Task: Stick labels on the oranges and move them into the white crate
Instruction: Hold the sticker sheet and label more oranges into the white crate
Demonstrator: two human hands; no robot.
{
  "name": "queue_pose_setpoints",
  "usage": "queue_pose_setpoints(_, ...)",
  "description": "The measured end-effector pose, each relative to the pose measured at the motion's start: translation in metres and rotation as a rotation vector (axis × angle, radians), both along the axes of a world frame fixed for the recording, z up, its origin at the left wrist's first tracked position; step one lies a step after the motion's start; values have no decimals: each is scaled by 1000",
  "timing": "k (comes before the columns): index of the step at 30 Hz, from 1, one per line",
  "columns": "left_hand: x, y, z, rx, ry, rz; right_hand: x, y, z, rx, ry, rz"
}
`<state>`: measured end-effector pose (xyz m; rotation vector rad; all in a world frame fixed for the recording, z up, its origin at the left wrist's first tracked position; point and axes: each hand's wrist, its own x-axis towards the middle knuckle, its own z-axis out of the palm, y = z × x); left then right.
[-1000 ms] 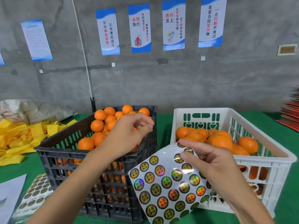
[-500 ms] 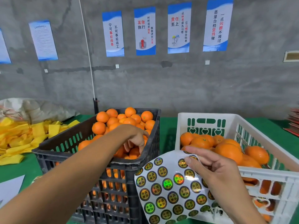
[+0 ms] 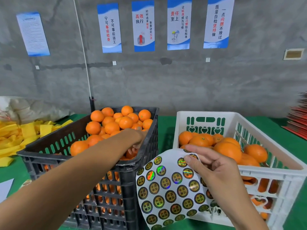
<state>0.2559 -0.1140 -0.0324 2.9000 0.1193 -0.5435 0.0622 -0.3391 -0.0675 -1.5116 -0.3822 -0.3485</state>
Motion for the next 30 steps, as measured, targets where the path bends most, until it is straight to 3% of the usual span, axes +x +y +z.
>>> queue_pose_setpoints(2, -7, 1, 5, 85, -72, 10, 0, 2, 0, -4, 5, 3)
queue_pose_setpoints(5, -23, 3, 12, 254, 8, -35, -1, 2, 0, -31, 16, -6)
queue_pose_setpoints(8, -30, 2, 26, 259, -37, -103, -3, 3, 2, -16, 23, 0)
queue_pose_setpoints(13, -63, 6, 67, 337, -474, -84, -7, 5, 5, 14, 43, -22)
queue_pose_setpoints(17, -103, 6, 67, 18, -806, -24, -9, 5, 7, 29, 20, -93)
queue_pose_setpoints(22, -162, -24, 27, -714, -1182, -74, -9, 2, 6, 51, -1, -130)
queue_pose_setpoints(26, -191, -63, -10, -1095, -1194, -159, -7, 1, 7, 38, -38, -184)
queue_pose_setpoints(30, -194, -87, -37, -1266, -1169, -185, -6, -1, 5, 42, -34, -170)
